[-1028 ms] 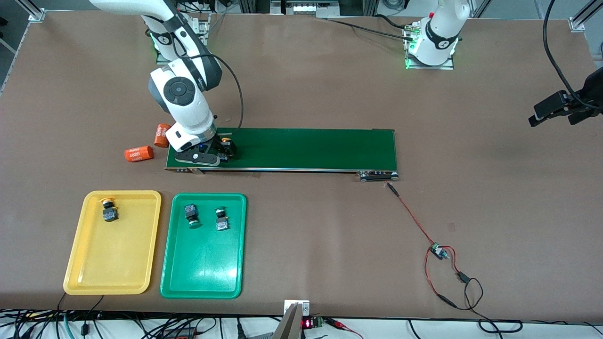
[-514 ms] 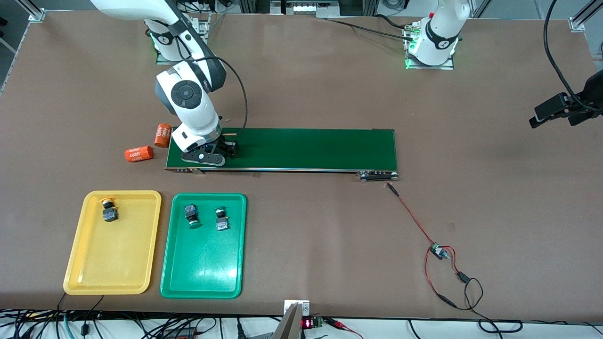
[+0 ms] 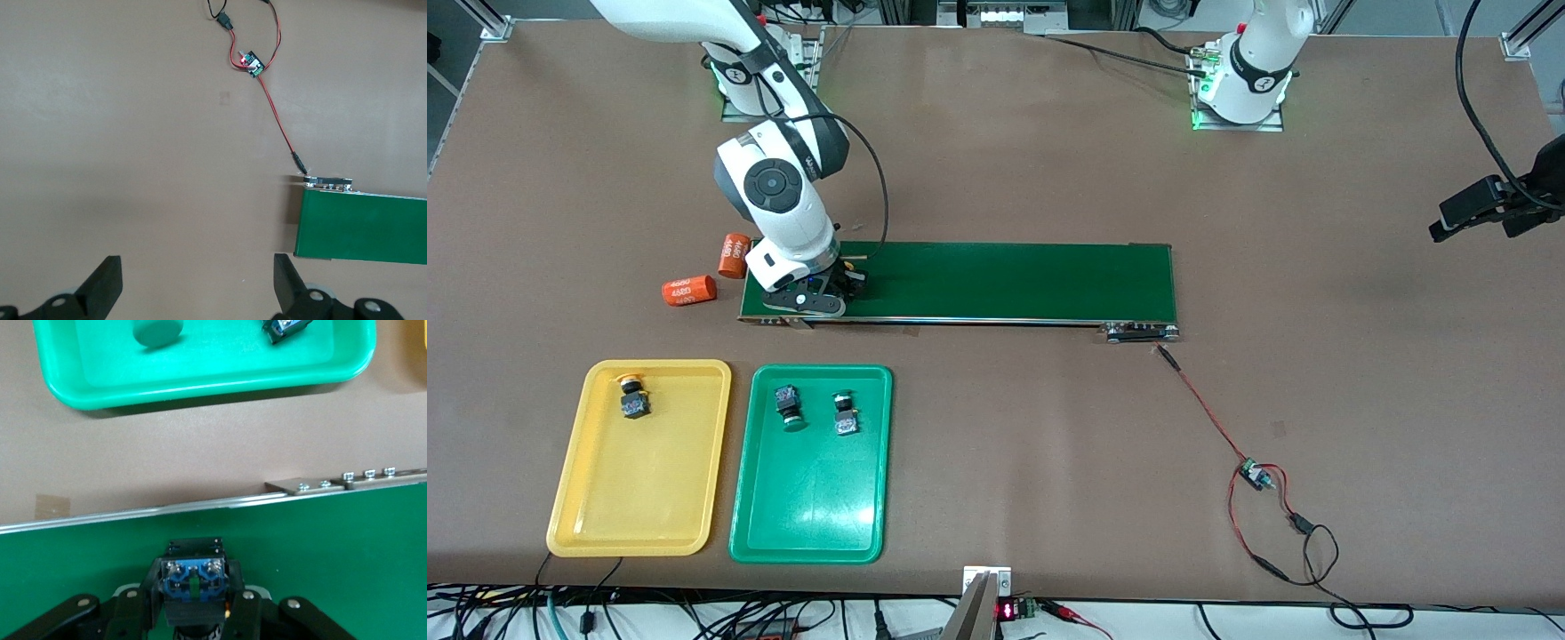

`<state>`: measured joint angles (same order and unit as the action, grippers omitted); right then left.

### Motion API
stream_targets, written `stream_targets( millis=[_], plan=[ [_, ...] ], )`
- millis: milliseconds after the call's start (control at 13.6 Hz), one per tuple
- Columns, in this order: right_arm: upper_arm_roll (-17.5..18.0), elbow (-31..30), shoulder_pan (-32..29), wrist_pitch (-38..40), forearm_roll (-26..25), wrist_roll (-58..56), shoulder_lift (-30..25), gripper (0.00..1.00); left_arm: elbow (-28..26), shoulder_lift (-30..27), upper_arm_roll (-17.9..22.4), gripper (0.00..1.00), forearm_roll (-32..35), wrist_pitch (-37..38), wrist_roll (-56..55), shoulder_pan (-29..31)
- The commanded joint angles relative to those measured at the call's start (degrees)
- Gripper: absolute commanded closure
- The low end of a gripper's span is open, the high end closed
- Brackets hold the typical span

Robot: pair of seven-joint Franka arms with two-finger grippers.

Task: Sort buttons by color to trays
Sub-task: 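Lift and carry the yellow-ringed button over the yellow tray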

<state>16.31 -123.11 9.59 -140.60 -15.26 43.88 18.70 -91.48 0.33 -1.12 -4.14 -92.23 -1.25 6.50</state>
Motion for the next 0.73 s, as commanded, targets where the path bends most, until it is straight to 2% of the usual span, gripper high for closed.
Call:
stream_targets(
  millis=[0,73,147,294,441,661],
  plan=[
    [-0.8,7.1,-0.3,11.5,0.6,-6.7,-2.1,0.95,0.3,-0.1,-0.4,0.00,0.2,0.6,1.0,0.4],
    [-1.1,12.4,-0.7,19.2,0.6,-12.2,-2.3,0.95,0.4,-0.1,-0.4,0.00,0.2,0.6,1.0,0.4],
    [-2.2,16.5,-1.7,23.4,0.6,-17.4,-2.2,0.95,0.4,-0.1,-0.5,0.00,0.2,0.5,1.0,0.4],
    [-3.6,20.6,-4.5,23.6,1.2,-29.9,-1.2,0.95,0.7,-0.2,-1.0,0.00,0.5,0.4,1.0,0.4],
    [-4.4,22.8,-8.6,19.9,1.2,-39.4,2.3,0.95,1.2,-0.1,-1.0,0.00,0.3,0.5,1.0,0.4],
    [-4.4,23.0,-14.9,6.4,0.3,-49.7,8.7,0.95,1.1,-0.1,-1.0,0.00,0.3,0.6,0.7,0.4]
  ],
)
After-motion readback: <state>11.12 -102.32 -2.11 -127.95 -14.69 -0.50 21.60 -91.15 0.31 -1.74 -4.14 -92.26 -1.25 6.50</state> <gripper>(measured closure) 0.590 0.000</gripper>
